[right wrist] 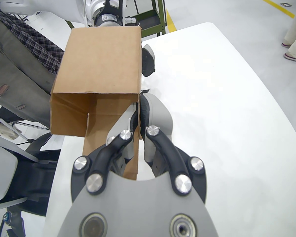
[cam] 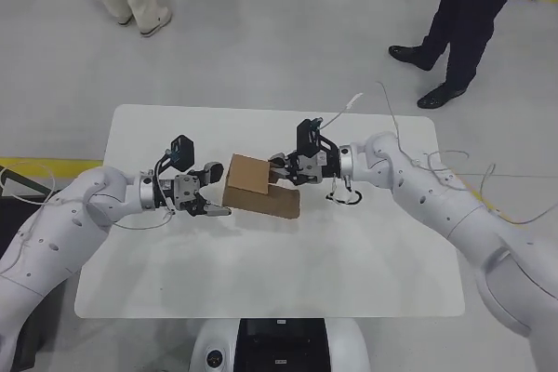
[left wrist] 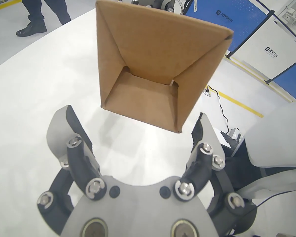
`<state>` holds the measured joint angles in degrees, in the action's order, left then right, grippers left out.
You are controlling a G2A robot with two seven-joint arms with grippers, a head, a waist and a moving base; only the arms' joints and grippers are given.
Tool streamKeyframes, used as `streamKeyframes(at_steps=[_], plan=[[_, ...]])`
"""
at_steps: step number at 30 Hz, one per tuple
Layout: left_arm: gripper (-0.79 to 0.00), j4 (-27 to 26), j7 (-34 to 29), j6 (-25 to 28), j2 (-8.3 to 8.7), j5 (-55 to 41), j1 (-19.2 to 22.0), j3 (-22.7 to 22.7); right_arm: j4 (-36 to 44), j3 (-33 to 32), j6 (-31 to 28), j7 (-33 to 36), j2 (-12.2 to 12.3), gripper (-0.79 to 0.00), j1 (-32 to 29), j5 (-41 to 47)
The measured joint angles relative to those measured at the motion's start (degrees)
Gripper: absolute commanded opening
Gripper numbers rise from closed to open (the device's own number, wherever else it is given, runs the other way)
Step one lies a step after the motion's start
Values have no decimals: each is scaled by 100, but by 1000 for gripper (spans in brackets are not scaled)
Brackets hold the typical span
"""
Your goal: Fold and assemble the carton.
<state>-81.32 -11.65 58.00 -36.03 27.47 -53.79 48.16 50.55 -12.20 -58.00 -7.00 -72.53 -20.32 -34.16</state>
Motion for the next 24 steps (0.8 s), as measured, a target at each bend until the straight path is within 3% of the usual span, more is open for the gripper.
streamKeyframes(at_steps=[13, 19, 24], plan=[[0, -14, -6, -22, -2, 15, -8, 1, 125, -185, 183, 193, 18, -785, -141, -60], [0, -164, -121, -32, -60, 457, -10, 26, 55, -422, 34, 394, 1, -785, -143, -88], [0, -208, 156, 1, -130, 783, 26, 39, 43, -558, -2, 475, -34, -785, -184, -159]])
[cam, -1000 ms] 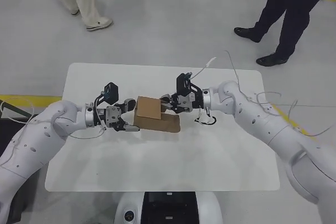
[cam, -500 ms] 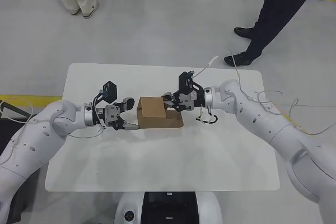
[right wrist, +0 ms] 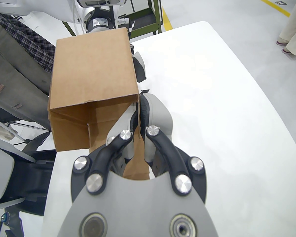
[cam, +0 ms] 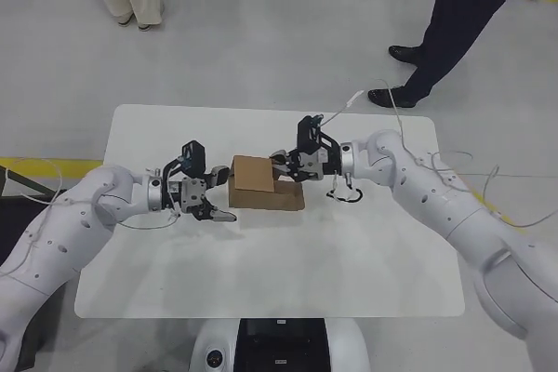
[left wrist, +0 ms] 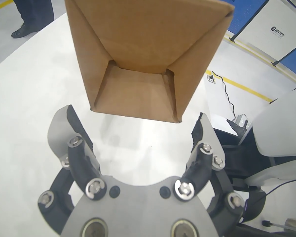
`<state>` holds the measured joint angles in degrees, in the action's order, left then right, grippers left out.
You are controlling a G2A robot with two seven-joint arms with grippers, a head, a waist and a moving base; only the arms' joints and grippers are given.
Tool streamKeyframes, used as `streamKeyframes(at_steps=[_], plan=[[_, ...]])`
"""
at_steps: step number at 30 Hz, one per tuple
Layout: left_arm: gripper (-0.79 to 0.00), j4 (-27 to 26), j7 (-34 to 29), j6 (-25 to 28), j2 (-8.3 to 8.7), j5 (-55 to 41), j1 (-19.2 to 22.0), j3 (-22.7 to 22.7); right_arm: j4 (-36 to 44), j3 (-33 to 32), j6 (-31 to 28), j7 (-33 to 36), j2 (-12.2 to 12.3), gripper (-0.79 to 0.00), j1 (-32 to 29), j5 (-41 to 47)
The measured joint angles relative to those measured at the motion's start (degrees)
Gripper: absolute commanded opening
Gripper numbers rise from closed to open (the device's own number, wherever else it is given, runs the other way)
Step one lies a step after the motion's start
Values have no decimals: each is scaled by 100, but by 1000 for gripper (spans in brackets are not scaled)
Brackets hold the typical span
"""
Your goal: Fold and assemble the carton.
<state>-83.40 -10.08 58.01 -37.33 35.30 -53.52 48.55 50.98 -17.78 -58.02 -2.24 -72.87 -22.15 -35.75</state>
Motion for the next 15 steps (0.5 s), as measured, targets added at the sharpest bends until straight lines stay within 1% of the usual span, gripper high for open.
streamKeyframes(at_steps=[6, 15], plan=[[0, -30, 607, -1, -49, 515, -11, -56, 24, -75, 2, 49, -21, -785, -44, -97], [0, 145, 922, -1, -83, 597, 239, -438, 33, -163, 2, 8, -44, -785, -88, -173]])
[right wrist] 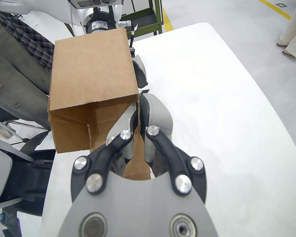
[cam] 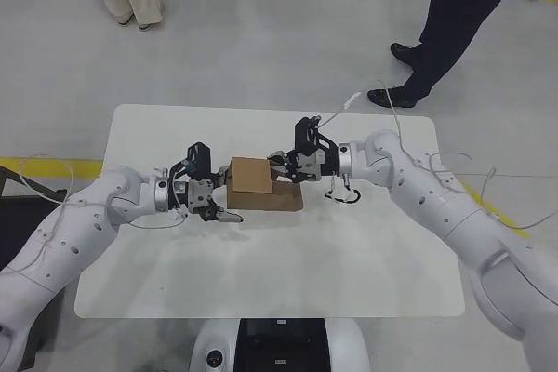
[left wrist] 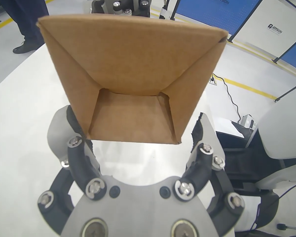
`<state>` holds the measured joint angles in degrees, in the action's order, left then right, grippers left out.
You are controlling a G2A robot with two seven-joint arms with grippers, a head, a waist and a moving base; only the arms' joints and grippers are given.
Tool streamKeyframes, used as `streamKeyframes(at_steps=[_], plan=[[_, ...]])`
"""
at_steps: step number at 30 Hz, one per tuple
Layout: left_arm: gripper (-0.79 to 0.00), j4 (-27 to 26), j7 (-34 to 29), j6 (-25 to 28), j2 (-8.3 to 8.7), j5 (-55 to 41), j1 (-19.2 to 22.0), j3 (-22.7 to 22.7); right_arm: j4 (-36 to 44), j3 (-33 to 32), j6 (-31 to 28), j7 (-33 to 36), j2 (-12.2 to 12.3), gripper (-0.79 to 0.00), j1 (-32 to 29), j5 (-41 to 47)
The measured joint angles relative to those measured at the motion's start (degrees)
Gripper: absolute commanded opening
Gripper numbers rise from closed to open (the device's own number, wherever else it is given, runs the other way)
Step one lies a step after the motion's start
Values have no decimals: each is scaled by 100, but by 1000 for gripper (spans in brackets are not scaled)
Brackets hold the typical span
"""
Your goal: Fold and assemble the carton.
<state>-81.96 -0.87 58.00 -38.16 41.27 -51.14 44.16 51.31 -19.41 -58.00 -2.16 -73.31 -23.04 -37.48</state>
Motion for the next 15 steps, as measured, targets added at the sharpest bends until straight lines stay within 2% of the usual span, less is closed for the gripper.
streamKeyframes(at_steps=[4, 6, 12, 15], plan=[[0, 58, 138, 0, 6, -7, 114, -145, 8, -12, 0, 3, -2, -785, -3, -30], [-99, 85, 218, 0, 14, 20, 168, -212, 9, -13, 0, -1, -4, -785, -4, -36], [-142, 174, 437, 0, 42, 95, 288, -387, 8, -5, 0, -4, -17, -785, 7, -51], [-219, 205, 527, 0, 55, 114, 337, -471, 3, 1, 0, -7, -22, -785, 16, -64]])
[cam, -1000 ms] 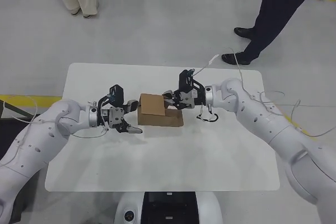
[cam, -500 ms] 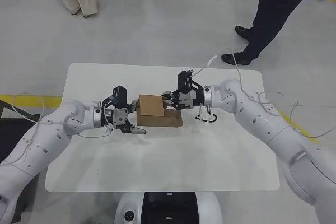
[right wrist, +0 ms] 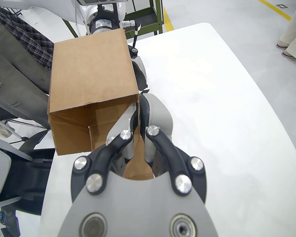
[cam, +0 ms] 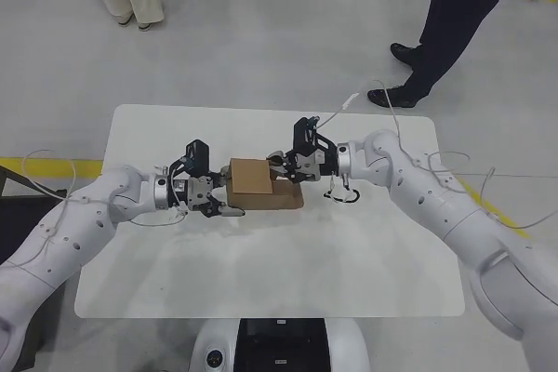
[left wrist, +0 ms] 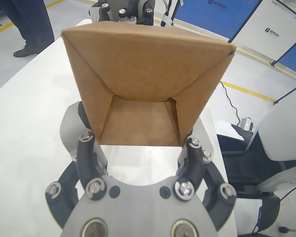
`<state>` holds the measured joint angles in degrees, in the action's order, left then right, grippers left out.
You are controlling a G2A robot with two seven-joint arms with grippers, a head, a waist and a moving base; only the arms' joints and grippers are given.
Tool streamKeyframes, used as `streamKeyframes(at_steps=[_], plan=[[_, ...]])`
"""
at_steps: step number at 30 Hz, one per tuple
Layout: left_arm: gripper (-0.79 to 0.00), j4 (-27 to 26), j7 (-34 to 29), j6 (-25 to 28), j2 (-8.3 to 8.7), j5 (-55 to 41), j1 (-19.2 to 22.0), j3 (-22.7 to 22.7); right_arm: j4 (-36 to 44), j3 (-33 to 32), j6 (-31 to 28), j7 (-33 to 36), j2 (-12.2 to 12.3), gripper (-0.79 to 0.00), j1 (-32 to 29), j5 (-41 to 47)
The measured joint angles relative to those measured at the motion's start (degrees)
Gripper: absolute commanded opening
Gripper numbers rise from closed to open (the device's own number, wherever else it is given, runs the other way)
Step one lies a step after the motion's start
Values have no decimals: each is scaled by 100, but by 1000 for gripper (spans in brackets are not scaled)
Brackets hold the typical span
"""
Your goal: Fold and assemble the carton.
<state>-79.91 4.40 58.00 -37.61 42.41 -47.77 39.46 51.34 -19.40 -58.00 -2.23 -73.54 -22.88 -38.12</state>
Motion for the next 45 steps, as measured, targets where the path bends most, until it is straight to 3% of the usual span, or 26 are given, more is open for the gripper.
streamKeyframes(at_steps=[6, 7, 9, 10, 12, 15, 22, 31, 32, 34, 36, 37, 45], plan=[[-212, 42, 156, 0, 28, 25, 79, -151, -25, 17, 0, -2, -12, -785, 5, -8], [-197, 45, 173, 0, 31, 29, 91, -172, -27, 19, 0, -4, -13, -754, 6, -8], [-197, 54, 211, 0, 39, 32, 117, -219, -39, 21, 0, -16, -16, -483, 7, -5], [-200, 58, 225, 0, 43, 32, 129, -239, -46, 19, 0, -24, -17, -416, 7, -5], [-191, 73, 252, 0, 48, 22, 157, -286, -64, 10, 0, -55, -17, -163, 4, -2], [-203, 94, 285, 0, 54, -1, 198, -352, -88, -11, 0, -104, -11, 0, -8, -3], [-277, 121, 415, 0, 71, -44, 267, -498, -161, -106, 0, -261, 20, 0, -77, -3], [-277, 187, 697, 0, 128, -5, 320, -664, -339, -371, 0, -582, 122, 0, -245, 23], [-286, 210, 739, 0, 137, -5, 324, -679, -358, -416, 0, -642, 148, -43, -284, 29], [-296, 245, 805, 0, 149, -3, 332, -695, -344, -474, 0, -717, 192, -394, -348, 26], [-326, 286, 892, 0, 164, 2, 341, -701, -240, -516, 0, -789, 248, -693, -432, 13], [-345, 300, 928, 0, 171, 9, 346, -701, -187, -528, 0, -809, 274, -785, -468, 3], [-314, 359, 1195, 0, 214, 117, 378, -698, 316, -612, 0, -920, 473, -785, -733, -108]])
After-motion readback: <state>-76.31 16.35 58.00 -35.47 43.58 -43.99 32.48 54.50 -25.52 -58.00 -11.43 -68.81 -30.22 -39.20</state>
